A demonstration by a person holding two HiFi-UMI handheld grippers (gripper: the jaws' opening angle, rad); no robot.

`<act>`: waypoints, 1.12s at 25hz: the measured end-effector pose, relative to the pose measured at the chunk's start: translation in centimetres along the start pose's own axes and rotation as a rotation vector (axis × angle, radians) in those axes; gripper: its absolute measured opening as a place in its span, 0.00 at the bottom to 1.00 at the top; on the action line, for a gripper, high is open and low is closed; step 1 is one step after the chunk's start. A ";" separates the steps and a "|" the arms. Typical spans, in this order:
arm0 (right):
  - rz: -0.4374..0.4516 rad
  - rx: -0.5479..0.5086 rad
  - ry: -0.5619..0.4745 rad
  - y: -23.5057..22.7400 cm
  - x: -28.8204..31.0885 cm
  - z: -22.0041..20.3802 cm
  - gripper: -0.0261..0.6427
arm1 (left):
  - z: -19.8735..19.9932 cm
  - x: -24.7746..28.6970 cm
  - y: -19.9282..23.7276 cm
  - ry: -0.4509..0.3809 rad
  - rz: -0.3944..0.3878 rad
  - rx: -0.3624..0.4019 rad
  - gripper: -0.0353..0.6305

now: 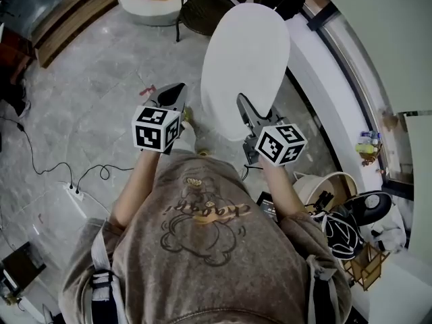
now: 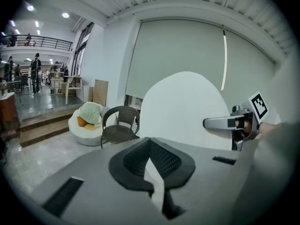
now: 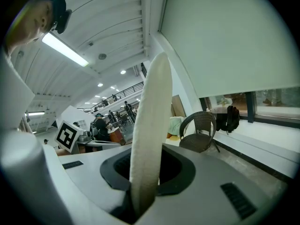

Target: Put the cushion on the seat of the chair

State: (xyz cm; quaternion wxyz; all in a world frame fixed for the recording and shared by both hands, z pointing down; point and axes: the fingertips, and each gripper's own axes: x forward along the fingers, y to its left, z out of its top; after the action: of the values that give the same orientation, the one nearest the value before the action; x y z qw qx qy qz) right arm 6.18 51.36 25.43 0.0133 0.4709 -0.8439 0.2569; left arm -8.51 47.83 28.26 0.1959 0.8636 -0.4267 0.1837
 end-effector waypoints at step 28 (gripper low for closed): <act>-0.045 0.043 0.008 -9.4 13.5 7.5 0.16 | 8.3 15.1 10.1 0.030 -0.075 -0.011 0.06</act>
State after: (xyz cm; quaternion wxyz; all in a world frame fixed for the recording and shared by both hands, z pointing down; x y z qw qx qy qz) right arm 7.86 33.36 26.51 0.0124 0.4890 -0.8272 0.2763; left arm -6.89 28.02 30.33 0.2140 0.8750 -0.3921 0.1869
